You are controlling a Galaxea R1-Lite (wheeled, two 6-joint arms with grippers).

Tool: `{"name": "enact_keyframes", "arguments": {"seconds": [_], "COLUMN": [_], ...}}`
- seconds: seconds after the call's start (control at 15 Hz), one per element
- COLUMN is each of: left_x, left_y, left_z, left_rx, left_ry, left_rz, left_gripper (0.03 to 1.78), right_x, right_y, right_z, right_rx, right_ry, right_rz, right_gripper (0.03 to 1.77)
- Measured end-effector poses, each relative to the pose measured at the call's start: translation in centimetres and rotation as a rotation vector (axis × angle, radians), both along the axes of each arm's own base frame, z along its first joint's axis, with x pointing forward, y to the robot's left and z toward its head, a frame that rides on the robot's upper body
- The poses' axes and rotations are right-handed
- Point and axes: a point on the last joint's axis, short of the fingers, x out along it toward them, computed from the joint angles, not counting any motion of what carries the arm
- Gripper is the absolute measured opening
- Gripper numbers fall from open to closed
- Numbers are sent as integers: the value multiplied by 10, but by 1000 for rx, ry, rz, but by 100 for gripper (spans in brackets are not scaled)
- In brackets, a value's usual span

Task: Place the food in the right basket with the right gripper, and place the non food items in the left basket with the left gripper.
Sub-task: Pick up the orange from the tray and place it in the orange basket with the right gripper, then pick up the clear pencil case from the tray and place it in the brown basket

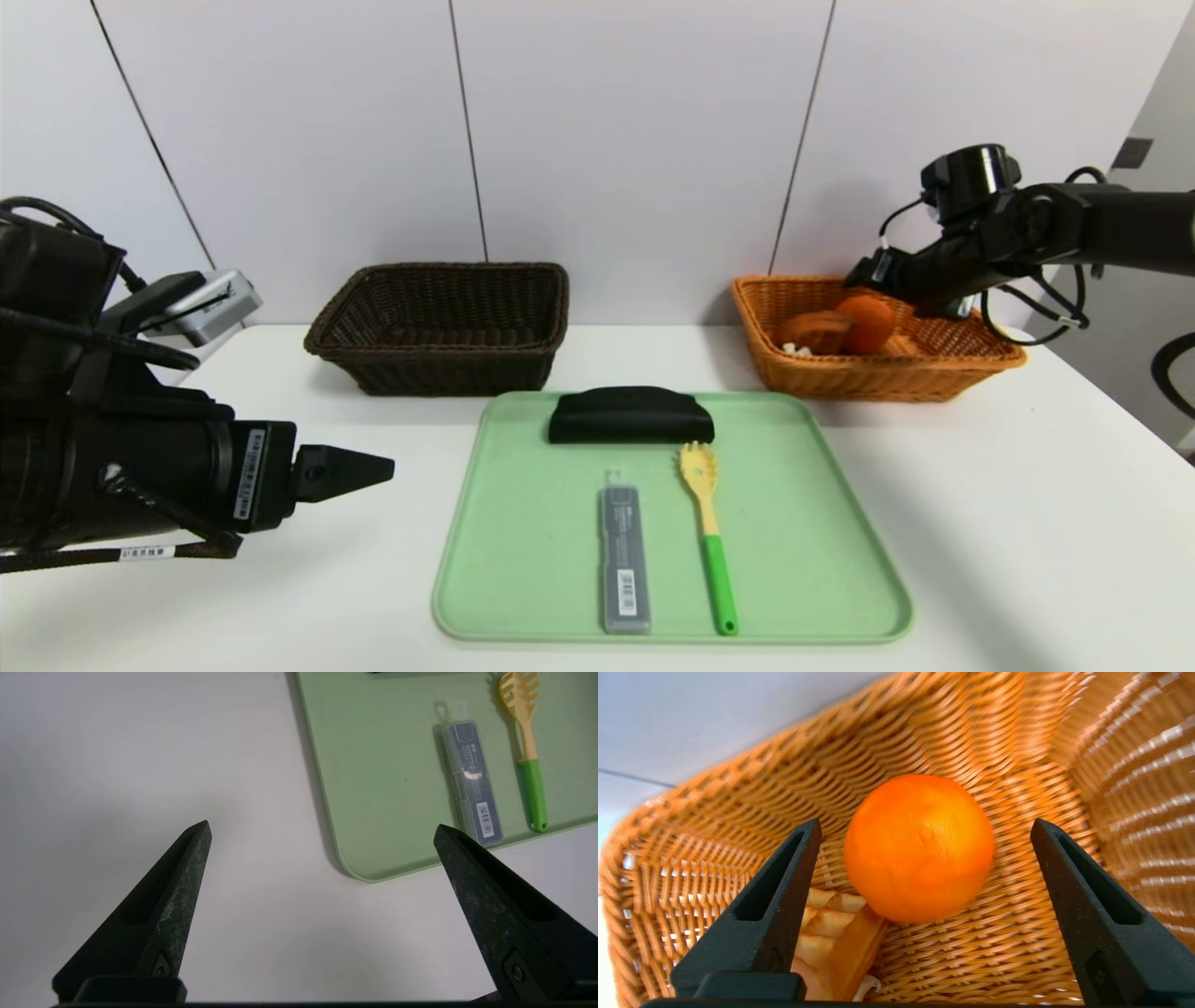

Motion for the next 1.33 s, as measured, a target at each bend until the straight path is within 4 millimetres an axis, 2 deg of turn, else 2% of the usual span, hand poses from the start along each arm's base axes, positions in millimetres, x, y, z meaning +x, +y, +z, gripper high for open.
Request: {"name": "enact_keyframes", "arguments": {"seconds": [0.13,0.27,0.47,0.6,0.8,0.93,1.13,1.33], "left_x": [4,9,15,25,41,47,53,60], "left_y": [-2,-10,-35,-56,-98,-127,-166,-193], "left_z": [15,29,41,45,43,32,17,10], "left_rx": [-20,-31,3,21,47,82,103,118], "left_ry": [-40,-55,-22,-20,1,50,119,213], "left_rz": [-1,-20,-68,-55,-55,-97,-98,-60], "left_gripper": [169,169,169,169,169,169,169,169], "right_x": [-13,-39,-98,-147,-215,-246,-265,-271], "right_y": [1,5,18,25,24,16,5,2], "right_z": [25,60,112,137,155,157,153,144], "right_rx": [5,18,34,3,-97,-122,-122,-115], "right_ry": [-48,-89,-99,-50,59,117,136,175], "right_rz": [8,28,74,134,240,302,301,285], "right_gripper": [159,162,165,166,168,169,169,169]}}
